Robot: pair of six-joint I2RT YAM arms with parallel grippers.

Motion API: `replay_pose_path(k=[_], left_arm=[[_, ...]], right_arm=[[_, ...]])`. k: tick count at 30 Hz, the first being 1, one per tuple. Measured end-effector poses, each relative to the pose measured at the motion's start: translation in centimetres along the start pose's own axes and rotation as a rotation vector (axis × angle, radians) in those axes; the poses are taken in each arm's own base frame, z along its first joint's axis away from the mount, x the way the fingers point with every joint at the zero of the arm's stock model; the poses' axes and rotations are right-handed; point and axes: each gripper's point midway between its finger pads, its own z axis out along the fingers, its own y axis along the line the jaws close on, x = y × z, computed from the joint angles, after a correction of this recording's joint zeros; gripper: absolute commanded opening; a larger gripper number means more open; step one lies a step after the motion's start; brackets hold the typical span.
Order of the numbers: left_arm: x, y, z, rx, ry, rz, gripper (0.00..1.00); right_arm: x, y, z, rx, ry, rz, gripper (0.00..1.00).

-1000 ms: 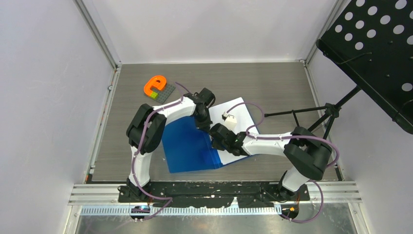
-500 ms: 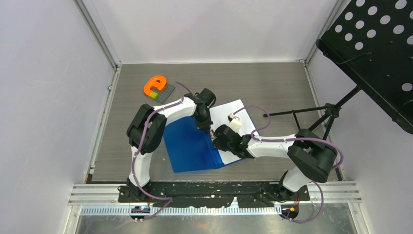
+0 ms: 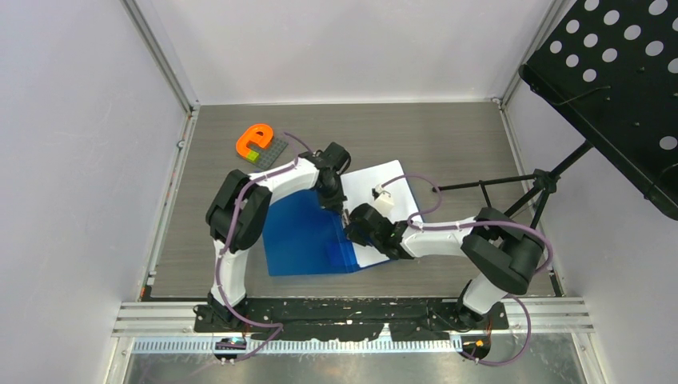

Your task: Put the files into the folder

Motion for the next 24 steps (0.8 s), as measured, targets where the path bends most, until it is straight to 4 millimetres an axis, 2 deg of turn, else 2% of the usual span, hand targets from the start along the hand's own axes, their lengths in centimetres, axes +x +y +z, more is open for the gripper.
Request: replay_pose_path(k=[6, 11, 19, 24], left_arm=[[-1.0, 0.3, 0.1, 0.004, -0.036, -0.009, 0.0], [-1.1, 0.2, 0.1, 0.009, -0.04, -0.003, 0.0], [0.1, -0.7, 0.1, 0.027, -0.014, 0.021, 0.0], [0.3, -0.8, 0.2, 0.033, -0.011, 0.022, 0.0]], right_arm=[[-0.2, 1.0, 1.0, -0.046, -0.02, 0.052, 0.05], [-0.4, 0.6, 0.8, -0.057, -0.026, 0.085, 0.05], [-1.8, -0.3, -1.7, -0.031, -0.03, 0.053, 0.05], [-2.2, -0.8, -1.9, -0.002, -0.02, 0.019, 0.05]])
